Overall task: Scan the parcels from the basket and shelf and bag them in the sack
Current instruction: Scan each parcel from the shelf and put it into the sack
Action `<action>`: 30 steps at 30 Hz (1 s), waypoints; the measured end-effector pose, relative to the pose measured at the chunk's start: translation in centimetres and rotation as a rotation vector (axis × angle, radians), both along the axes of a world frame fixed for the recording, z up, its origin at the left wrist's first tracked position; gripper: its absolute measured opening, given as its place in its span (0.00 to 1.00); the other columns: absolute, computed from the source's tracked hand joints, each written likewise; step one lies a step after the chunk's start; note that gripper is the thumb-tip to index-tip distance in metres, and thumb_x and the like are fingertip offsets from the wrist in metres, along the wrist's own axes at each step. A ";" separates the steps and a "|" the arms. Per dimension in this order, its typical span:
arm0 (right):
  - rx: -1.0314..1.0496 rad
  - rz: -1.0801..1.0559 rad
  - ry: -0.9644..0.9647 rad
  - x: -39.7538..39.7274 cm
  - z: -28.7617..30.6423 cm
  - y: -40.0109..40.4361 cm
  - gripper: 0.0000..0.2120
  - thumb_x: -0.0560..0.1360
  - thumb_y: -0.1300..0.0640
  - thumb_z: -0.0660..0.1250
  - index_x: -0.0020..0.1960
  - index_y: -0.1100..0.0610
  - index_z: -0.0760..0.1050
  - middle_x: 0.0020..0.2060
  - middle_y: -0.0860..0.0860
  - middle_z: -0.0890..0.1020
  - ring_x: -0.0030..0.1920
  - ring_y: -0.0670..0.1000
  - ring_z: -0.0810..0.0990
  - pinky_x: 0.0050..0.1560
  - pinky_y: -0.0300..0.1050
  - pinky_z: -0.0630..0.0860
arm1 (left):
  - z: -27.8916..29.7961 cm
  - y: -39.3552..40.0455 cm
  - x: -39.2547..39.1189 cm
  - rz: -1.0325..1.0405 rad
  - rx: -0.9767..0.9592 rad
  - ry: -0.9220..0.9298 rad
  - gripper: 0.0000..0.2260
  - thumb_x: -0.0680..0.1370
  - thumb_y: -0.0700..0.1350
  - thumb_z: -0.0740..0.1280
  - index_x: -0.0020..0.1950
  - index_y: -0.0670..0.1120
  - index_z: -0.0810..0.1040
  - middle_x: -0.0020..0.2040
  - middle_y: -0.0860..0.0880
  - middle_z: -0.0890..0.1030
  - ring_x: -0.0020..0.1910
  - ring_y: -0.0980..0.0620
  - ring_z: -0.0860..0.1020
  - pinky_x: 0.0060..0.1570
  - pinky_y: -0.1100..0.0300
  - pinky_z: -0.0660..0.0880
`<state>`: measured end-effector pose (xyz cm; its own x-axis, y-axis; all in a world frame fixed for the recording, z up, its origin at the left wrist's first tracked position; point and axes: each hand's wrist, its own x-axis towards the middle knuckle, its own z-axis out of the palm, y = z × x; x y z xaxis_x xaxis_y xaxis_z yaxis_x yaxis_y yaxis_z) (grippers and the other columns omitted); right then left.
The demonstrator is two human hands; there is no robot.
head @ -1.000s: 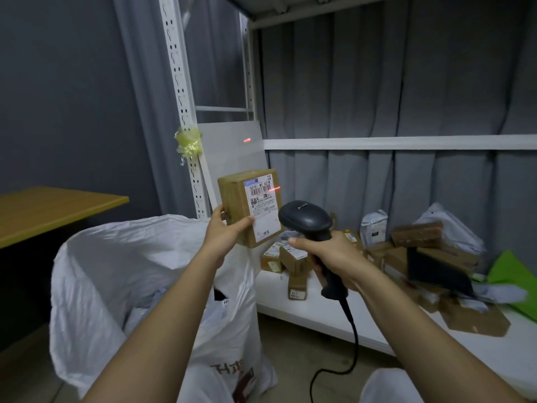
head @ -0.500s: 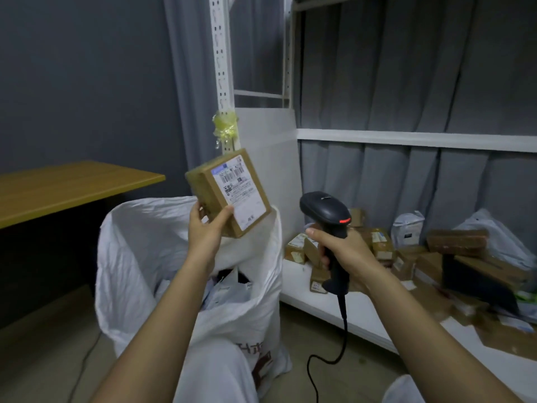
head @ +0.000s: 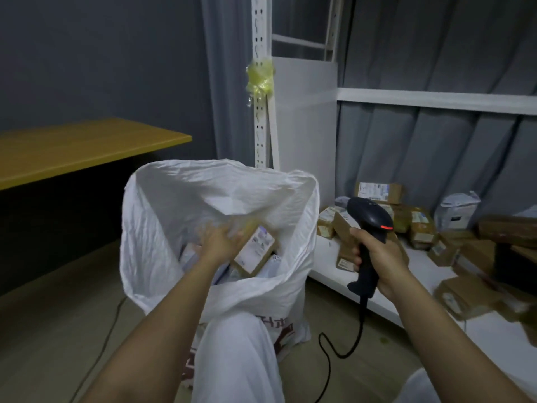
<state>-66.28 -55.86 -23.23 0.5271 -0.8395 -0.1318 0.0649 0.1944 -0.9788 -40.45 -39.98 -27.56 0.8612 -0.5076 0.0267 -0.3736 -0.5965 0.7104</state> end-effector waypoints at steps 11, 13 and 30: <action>0.267 -0.285 0.028 -7.1 -8.5 -8.0 0.07 0.75 0.57 0.70 0.47 0.58 0.73 0.28 0.51 0.73 0.24 0.48 0.70 0.25 0.40 0.69 | 3.0 -9.7 -16.4 -0.591 -0.597 -0.372 0.10 0.78 0.41 0.61 0.54 0.47 0.80 0.52 0.50 0.74 0.53 0.54 0.74 0.55 0.67 0.70; 0.336 -0.363 0.003 -8.1 -10.4 -9.3 0.07 0.75 0.59 0.69 0.47 0.58 0.71 0.28 0.51 0.72 0.23 0.47 0.70 0.25 0.40 0.69 | 0.9 -13.3 -18.4 -0.669 -0.514 -0.273 0.10 0.78 0.41 0.63 0.57 0.46 0.79 0.55 0.50 0.75 0.55 0.55 0.74 0.53 0.72 0.69; 0.439 -0.367 0.001 -4.0 -18.6 -25.1 0.09 0.74 0.58 0.72 0.49 0.60 0.74 0.32 0.53 0.75 0.26 0.48 0.69 0.31 0.42 0.69 | -17.5 -42.6 -12.4 -0.082 0.021 0.129 0.37 0.75 0.52 0.71 0.76 0.42 0.55 0.74 0.39 0.57 0.72 0.38 0.57 0.68 0.46 0.61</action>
